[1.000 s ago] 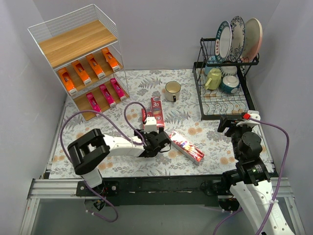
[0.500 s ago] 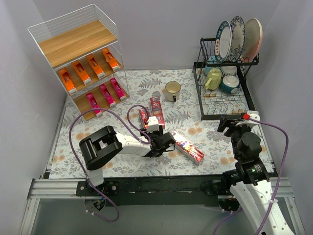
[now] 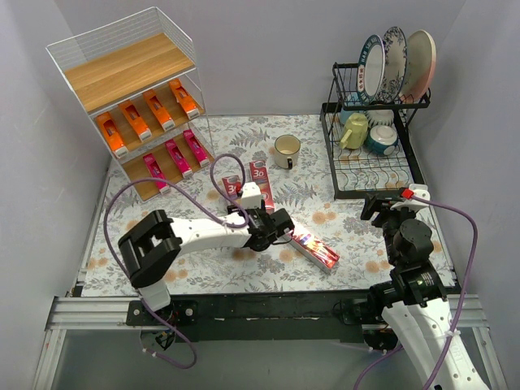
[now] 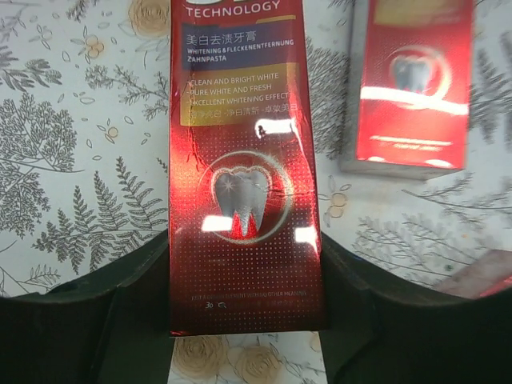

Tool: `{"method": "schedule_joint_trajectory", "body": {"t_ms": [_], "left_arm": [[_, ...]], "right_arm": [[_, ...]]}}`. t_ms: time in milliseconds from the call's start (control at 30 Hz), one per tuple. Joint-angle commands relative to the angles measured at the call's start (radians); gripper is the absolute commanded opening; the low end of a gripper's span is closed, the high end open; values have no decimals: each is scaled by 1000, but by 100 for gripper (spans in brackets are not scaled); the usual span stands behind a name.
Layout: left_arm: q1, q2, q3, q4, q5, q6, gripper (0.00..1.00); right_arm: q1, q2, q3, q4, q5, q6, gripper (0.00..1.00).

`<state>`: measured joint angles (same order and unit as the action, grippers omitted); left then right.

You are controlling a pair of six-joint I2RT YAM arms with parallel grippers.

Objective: Place and organize the toothpastes onto the shelf

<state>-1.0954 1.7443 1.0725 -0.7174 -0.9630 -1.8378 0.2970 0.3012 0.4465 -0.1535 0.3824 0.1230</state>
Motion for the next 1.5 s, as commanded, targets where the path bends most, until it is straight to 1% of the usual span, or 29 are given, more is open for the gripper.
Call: {"method": "schedule_joint_trajectory", "body": {"t_ms": [0, 133, 233, 267, 367, 400, 467, 500, 600, 633, 700, 733, 767, 800, 833, 867, 900, 933, 967, 1000, 1033, 1100, 1133, 1200, 1267, 1300, 1333, 1400, 1467], "left_arm": [[-1, -181, 133, -160, -33, 72, 36], [-1, -285, 225, -68, 27, 282, 31], [-1, -318, 345, -74, 44, 383, 30], [-1, -313, 434, -85, 44, 402, 30], [-1, -273, 578, -135, 15, 483, 30], [-1, -263, 669, -142, -9, 506, 30], [0, -227, 760, -155, -29, 589, 29], [0, -215, 868, -163, -63, 609, 29], [5, -149, 1025, -178, -124, 725, 28], [11, -117, 1120, -169, -164, 788, 28], [20, -103, 1172, -125, -200, 869, 28], [31, -106, 1175, -32, -244, 917, 28], [35, -120, 1164, 26, -265, 1033, 28], [40, -129, 1146, 92, -291, 1092, 28], [52, -140, 1102, 249, -340, 1171, 28], [58, -170, 1068, 339, -362, 1312, 27], [68, -186, 1037, 433, -374, 1397, 27], [81, -206, 1006, 620, -382, 1464, 27], [88, -221, 950, 700, -384, 1524, 27], [95, -236, 939, 766, -385, 1611, 27], [121, -235, 937, 792, -384, 1618, 27], [159, -224, 971, 744, -369, 1599, 28], [189, -210, 983, 664, -358, 1553, 28], [218, -201, 1015, 586, -317, 1497, 28], [264, -193, 1043, 474, -278, 1402, 28], [311, -190, 1075, 431, -228, 1358, 28], [336, -177, 1104, 326, -194, 1274, 28], [406, -155, 1176, 236, -113, 1208, 27], [446, -141, 1190, 174, -74, 1158, 27]], "right_arm": [[7, -1, 3, 62, -2, -16, 77], [7, 1, 3, 63, -5, -16, 76], [7, 3, 6, 60, 0, -16, 76], [7, 1, 6, 58, 0, -16, 77], [7, 1, 4, 58, 3, -16, 77], [7, 1, 6, 58, 3, -14, 76], [7, 1, 4, 58, 1, -14, 77], [7, 3, 6, 60, 1, -16, 77], [7, 1, 3, 58, 3, -16, 77], [7, 0, 4, 58, 3, -17, 76], [8, -2, 3, 58, 3, -17, 77], [8, -1, 4, 60, 3, -16, 76], [8, -2, 3, 60, 3, -19, 77], [8, -4, 1, 58, 3, -19, 76], [8, -4, 3, 57, 3, -19, 77], [8, -5, 1, 57, 3, -17, 77], [8, -7, 1, 57, 4, -19, 76], [8, -7, 0, 58, 1, -19, 76], [10, -10, 0, 58, 3, -19, 77], [10, -10, 0, 60, 1, -19, 76], [10, -11, 0, 60, 0, -19, 76], [10, -13, 0, 62, 0, -17, 77], [10, -14, -2, 62, -4, -19, 76], [11, -17, -3, 62, -2, -20, 76], [11, -22, -6, 62, 1, -22, 76], [13, -24, -5, 60, 1, -23, 76], [13, -24, -6, 60, 3, -23, 76], [14, -24, -8, 60, 0, -25, 76], [14, -20, -8, 62, 0, -23, 76]]}}
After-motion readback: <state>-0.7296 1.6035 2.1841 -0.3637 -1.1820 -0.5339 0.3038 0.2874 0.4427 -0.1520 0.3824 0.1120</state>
